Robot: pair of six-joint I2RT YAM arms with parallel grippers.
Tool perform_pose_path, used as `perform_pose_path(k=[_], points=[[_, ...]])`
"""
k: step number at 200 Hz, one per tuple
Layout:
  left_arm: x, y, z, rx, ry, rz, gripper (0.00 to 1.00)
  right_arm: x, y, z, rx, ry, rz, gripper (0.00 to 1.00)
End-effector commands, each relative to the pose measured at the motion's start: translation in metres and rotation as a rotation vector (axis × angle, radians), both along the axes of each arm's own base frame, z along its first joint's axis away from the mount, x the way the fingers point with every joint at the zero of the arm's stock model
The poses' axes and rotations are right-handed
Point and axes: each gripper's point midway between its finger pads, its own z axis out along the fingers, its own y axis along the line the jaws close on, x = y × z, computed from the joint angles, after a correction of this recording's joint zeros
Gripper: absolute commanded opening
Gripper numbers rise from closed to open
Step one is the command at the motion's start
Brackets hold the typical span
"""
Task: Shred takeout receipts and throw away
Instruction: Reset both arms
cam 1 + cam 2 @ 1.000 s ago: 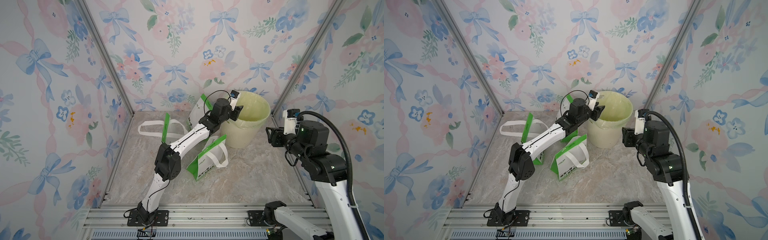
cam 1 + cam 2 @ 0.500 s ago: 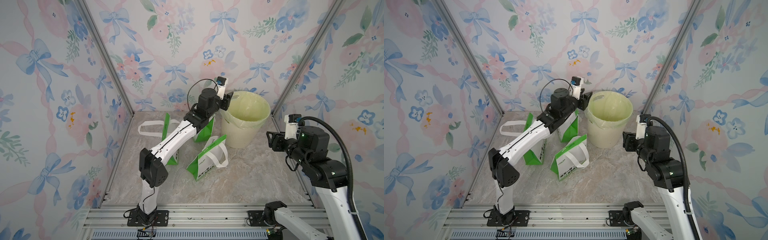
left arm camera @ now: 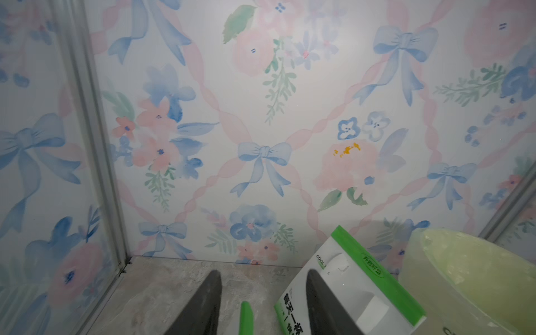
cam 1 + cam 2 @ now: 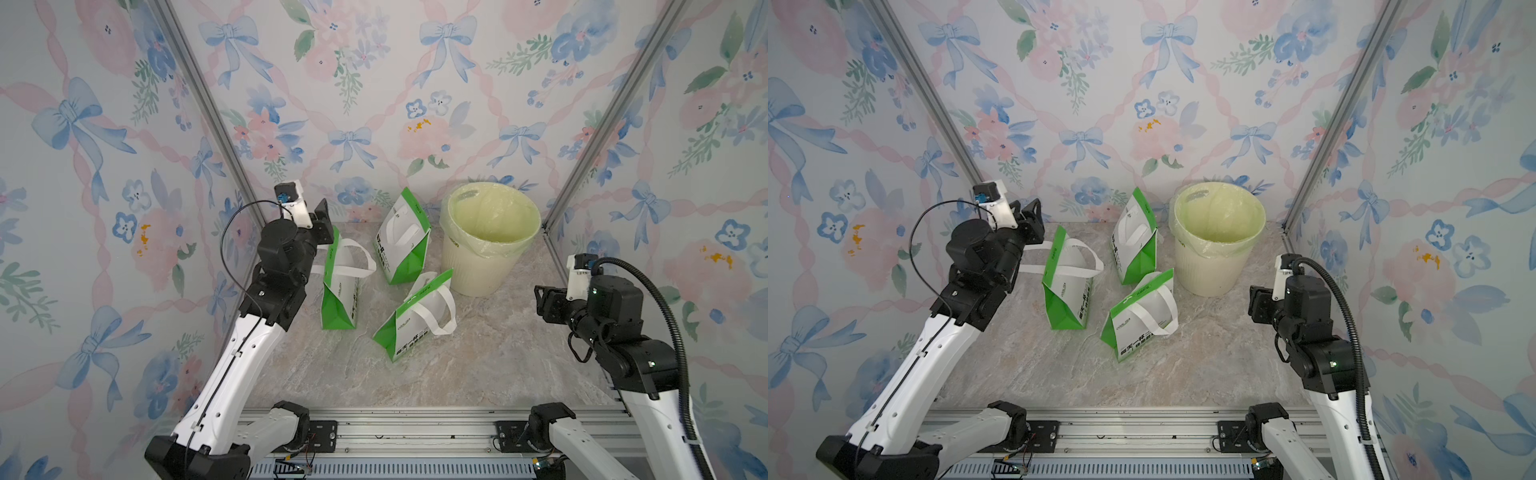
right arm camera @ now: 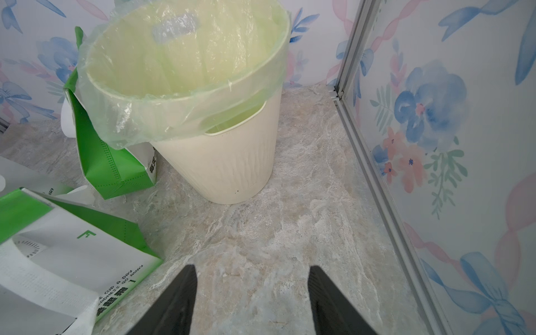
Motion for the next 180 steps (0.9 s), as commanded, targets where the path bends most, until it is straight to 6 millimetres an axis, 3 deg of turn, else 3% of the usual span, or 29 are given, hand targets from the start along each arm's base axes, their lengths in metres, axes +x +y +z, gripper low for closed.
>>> perform_pose_path(k=[1, 25, 46, 59, 80, 112, 135, 180], points=[[-0.016, 0.060, -0.049, -0.065, 0.126, 0.212, 0.51, 0.003, -0.004, -0.008, 0.001, 0.018, -0.023, 0.64], [-0.039, 0.126, -0.093, -0.159, 0.176, 0.427, 0.51, 0.007, -0.005, -0.014, -0.006, 0.032, -0.026, 0.64], [-0.052, 0.154, -0.145, -0.161, 0.268, 0.566, 0.52, 0.011, -0.007, -0.024, -0.012, 0.040, -0.034, 0.64], [-0.057, 0.161, -0.183, -0.190, 0.333, 0.600, 0.53, 0.015, -0.011, -0.035, -0.021, 0.045, -0.046, 0.64], [-0.059, 0.154, -0.246, -0.166, 0.436, 0.562, 0.57, 0.021, -0.024, -0.064, -0.027, 0.047, -0.098, 0.63], [-0.054, 0.128, -0.302, -0.127, 0.483, 0.387, 0.63, 0.034, -0.040, -0.111, -0.038, 0.016, -0.146, 0.64], [-0.046, 0.107, -0.314, -0.078, 0.448, 0.238, 0.67, 0.045, -0.040, -0.134, -0.063, -0.028, -0.124, 0.65], [-0.030, 0.087, -0.329, -0.015, 0.432, 0.093, 0.73, 0.068, -0.036, -0.156, -0.092, -0.101, -0.074, 0.69]])
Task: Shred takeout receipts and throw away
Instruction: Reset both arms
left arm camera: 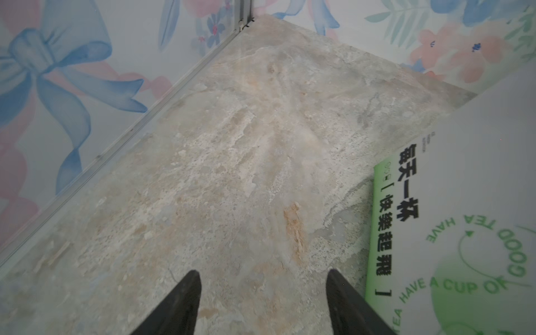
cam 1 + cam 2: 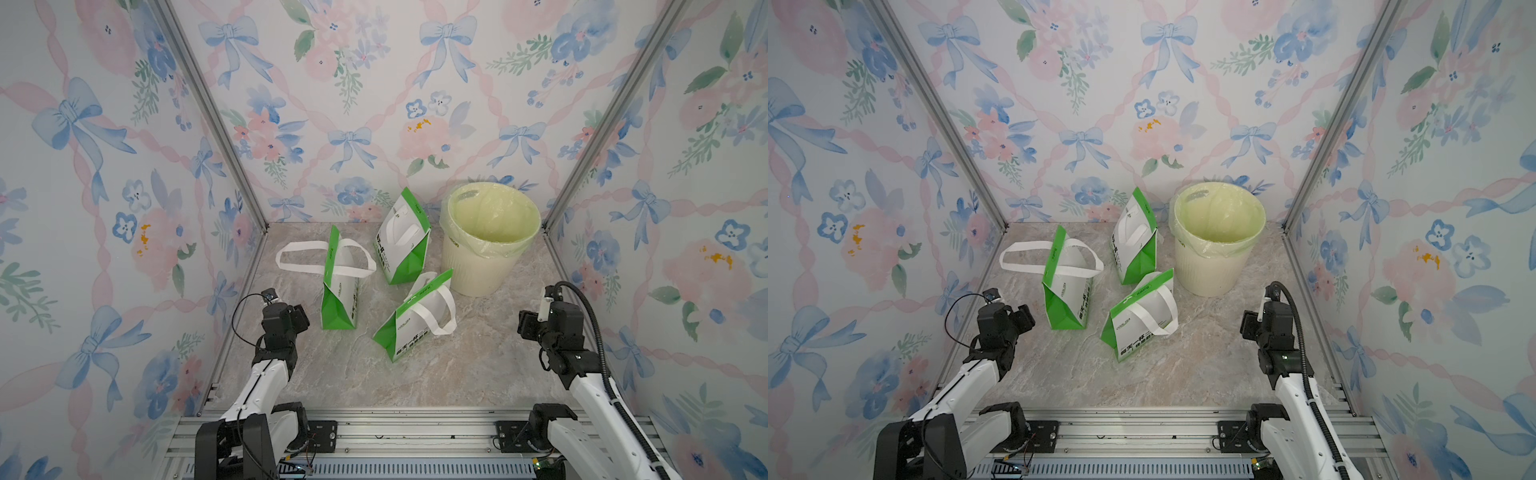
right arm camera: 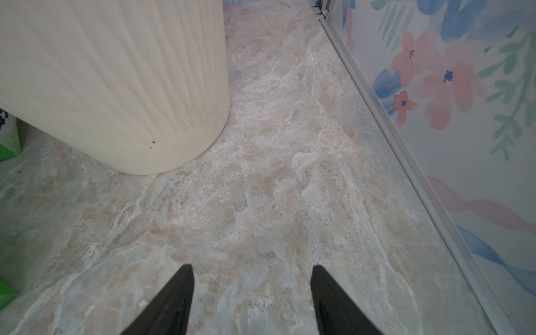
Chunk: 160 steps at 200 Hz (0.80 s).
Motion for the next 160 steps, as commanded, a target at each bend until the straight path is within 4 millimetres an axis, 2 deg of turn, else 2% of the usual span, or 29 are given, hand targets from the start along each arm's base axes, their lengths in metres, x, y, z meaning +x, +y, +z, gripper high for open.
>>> perform_pose_path(k=[1, 23, 70, 109, 130, 160], points=[[0.020, -0.016, 0.016, 0.036, -0.107, -0.137, 0.73, 0.027, 0.000, 0.017, -0.039, -0.150, 0.037, 0.69], [0.027, -0.025, 0.019, 0.033, -0.173, -0.182, 0.74, 0.043, 0.005, 0.003, 0.001, -0.145, 0.042, 0.71], [0.040, -0.042, 0.017, 0.073, -0.220, -0.243, 0.74, 0.077, 0.033, -0.019, -0.027, -0.185, 0.130, 0.72], [0.048, -0.048, 0.028, 0.096, -0.292, -0.254, 0.74, 0.100, 0.041, -0.013, -0.061, -0.262, 0.175, 0.73], [0.052, -0.049, 0.034, 0.103, -0.327, -0.253, 0.74, 0.106, 0.043, -0.013, -0.093, -0.296, 0.199, 0.73], [0.057, -0.051, 0.040, 0.119, -0.373, -0.249, 0.74, 0.110, 0.041, -0.033, -0.076, -0.335, 0.201, 0.74]])
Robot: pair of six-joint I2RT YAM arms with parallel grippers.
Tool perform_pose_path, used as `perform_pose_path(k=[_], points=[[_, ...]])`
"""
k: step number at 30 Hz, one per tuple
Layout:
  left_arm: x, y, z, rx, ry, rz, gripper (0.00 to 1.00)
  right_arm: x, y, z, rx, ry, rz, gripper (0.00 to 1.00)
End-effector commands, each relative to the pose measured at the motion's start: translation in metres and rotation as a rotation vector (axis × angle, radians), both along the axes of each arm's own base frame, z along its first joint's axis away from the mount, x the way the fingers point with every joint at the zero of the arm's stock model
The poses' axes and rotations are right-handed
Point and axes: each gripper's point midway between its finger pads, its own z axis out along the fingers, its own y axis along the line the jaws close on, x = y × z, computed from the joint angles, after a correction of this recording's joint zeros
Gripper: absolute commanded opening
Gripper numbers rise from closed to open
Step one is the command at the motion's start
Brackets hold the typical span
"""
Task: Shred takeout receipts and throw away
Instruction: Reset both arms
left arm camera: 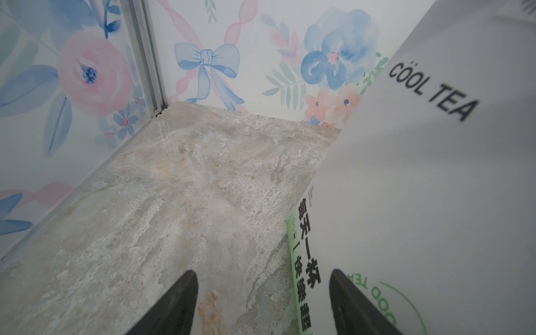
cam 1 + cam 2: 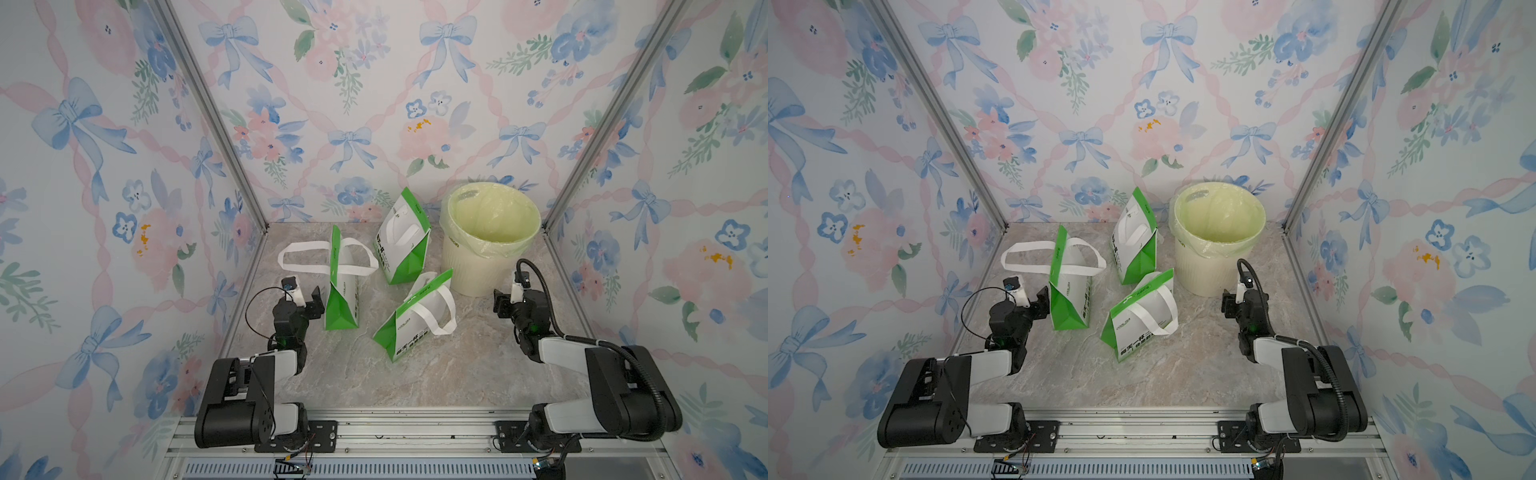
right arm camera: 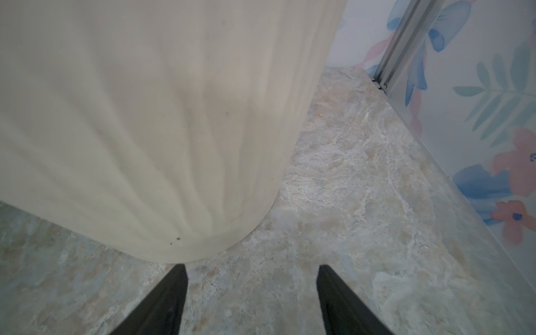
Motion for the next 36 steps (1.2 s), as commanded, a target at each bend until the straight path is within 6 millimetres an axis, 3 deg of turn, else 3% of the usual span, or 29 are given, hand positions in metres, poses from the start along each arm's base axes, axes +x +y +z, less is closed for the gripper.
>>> perform_pose_path(k=[1, 4, 7, 12, 16, 33, 35, 36], points=[[0.004, -0.002, 0.014, 0.030, -0.079, -0.001, 0.74, 0.008, 0.002, 0.008, -0.004, -0.124, 0.027, 0.74], [0.007, -0.005, 0.010, 0.030, -0.090, -0.008, 0.74, 0.010, -0.008, 0.004, 0.019, -0.070, -0.010, 0.77], [0.008, -0.019, 0.008, 0.073, -0.084, -0.062, 0.75, 0.013, -0.013, 0.003, 0.037, -0.060, -0.033, 0.98], [-0.001, -0.028, 0.004, 0.141, -0.134, -0.034, 0.76, 0.013, -0.013, 0.003, 0.031, -0.064, -0.034, 0.98], [-0.005, -0.015, 0.005, 0.116, -0.131, 0.036, 0.77, 0.013, -0.012, 0.003, 0.020, -0.060, -0.036, 0.98], [-0.010, -0.004, 0.005, 0.106, -0.137, 0.111, 0.81, 0.015, -0.012, 0.001, 0.017, -0.047, -0.038, 0.98], [-0.010, -0.004, 0.006, 0.106, -0.140, 0.114, 0.84, 0.014, -0.011, 0.002, 0.015, -0.054, -0.036, 0.98], [-0.010, -0.004, 0.006, 0.106, -0.139, 0.113, 0.97, 0.014, -0.011, 0.003, 0.015, -0.056, -0.037, 0.98]])
